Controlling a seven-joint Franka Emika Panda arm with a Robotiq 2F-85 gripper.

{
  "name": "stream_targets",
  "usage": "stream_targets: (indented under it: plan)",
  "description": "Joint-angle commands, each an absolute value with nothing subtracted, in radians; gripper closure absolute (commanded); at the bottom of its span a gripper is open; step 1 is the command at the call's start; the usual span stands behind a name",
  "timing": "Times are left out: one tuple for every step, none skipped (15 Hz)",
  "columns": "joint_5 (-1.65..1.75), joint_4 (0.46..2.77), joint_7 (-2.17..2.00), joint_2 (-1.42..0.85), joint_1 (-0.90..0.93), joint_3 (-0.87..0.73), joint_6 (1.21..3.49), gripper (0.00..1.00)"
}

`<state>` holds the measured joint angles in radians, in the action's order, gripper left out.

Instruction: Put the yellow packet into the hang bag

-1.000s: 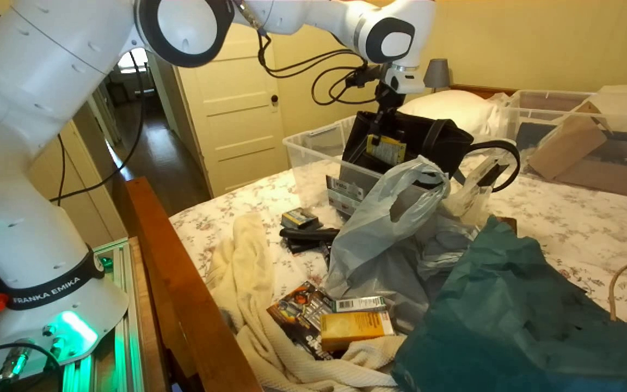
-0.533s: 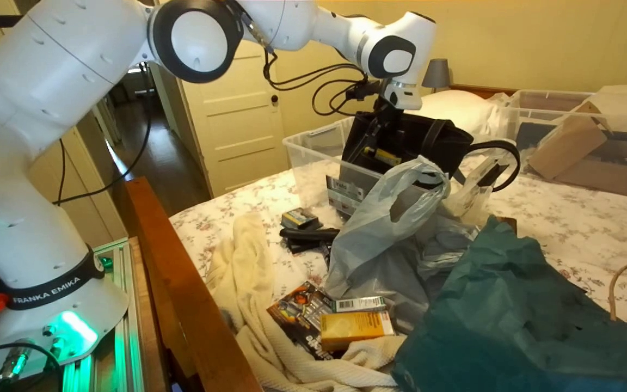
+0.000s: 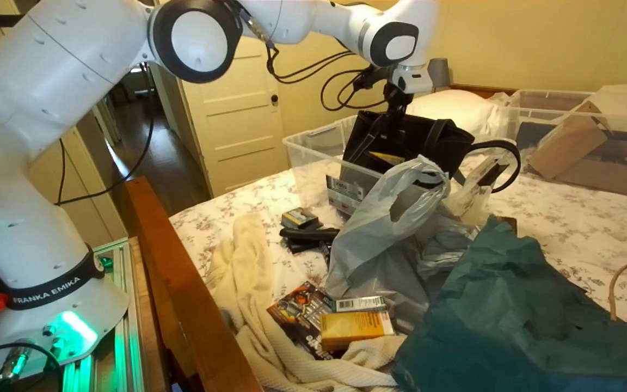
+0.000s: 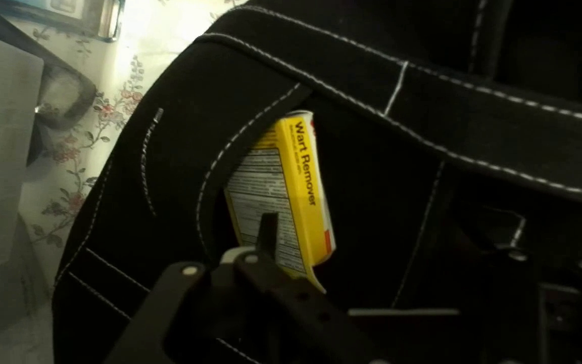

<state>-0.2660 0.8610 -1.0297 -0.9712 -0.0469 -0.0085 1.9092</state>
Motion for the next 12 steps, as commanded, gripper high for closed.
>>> stream_targets:
  plan:
    - [-0.252,0.873,-1.044,-0.935,-0.038,-0.024,1.930,0.00]
    - [-0.247,0.887,-1.044,-0.919,-0.036,-0.030,1.930,0.00]
    - [-0.247,0.904,-1.035,-0.901,-0.037,-0.030,1.927,0.00]
    - [-0.242,0.917,-1.028,-0.886,-0.036,-0.033,1.928,0.00]
    - [-0.240,0.934,-1.018,-0.865,-0.036,-0.035,1.931,0.00]
    - [-0.231,0.948,-1.007,-0.849,-0.033,-0.041,1.937,0.00]
    - [-0.223,0.965,-0.976,-0.831,-0.034,-0.041,1.942,0.00]
    - [-0.214,0.987,-0.947,-0.809,-0.035,-0.042,1.946,0.00]
    - [-0.205,1.010,-0.912,-0.787,-0.036,-0.042,1.950,0.00]
    - [-0.194,1.038,-0.873,-0.762,-0.037,-0.041,1.949,0.00]
    - [-0.184,1.068,-0.834,-0.737,-0.037,-0.041,1.953,0.00]
    - [-0.177,1.099,-0.791,-0.712,-0.039,-0.038,1.957,0.00]
